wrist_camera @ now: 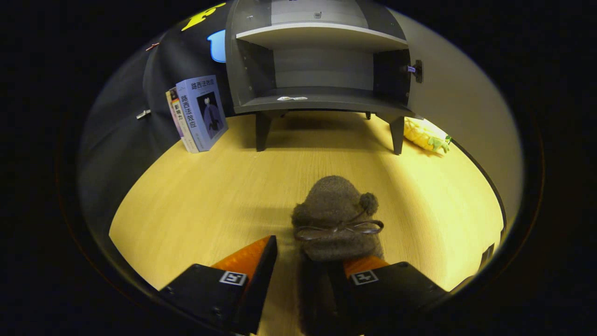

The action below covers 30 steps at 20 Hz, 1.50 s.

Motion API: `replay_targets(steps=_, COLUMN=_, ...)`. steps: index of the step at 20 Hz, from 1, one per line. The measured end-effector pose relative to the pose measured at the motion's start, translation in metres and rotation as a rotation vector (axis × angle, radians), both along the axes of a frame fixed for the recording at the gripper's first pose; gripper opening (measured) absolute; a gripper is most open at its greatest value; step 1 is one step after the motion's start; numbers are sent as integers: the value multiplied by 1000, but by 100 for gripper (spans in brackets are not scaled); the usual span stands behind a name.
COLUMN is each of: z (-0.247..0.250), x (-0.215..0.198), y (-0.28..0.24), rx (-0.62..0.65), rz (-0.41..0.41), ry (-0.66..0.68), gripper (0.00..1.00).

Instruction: Open the shoe cabinet door, grab the shoes and put them into the shoe cabinet, then close the shoe cabinet door.

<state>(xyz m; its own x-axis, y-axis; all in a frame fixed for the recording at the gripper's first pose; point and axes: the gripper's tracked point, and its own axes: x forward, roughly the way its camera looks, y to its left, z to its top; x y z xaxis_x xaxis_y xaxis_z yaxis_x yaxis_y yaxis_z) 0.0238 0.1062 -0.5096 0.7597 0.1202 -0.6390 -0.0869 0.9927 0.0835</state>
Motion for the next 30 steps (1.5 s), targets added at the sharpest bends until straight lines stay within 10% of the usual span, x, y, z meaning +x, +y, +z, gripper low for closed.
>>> replay_targets(steps=3, z=7, x=1, y=4, rx=-1, rz=17, ry=-16, gripper=10)
replay_targets(steps=5, z=16, x=1, y=5, rx=10, rz=46, ry=-28, gripper=5)
replay_targets(steps=19, z=243, x=8, y=-31, rx=116, rz=48, ry=-155, gripper=6)
replay_targets(steps=30, z=374, x=91, y=-34, rx=120, rz=53, ry=-272, gripper=5)
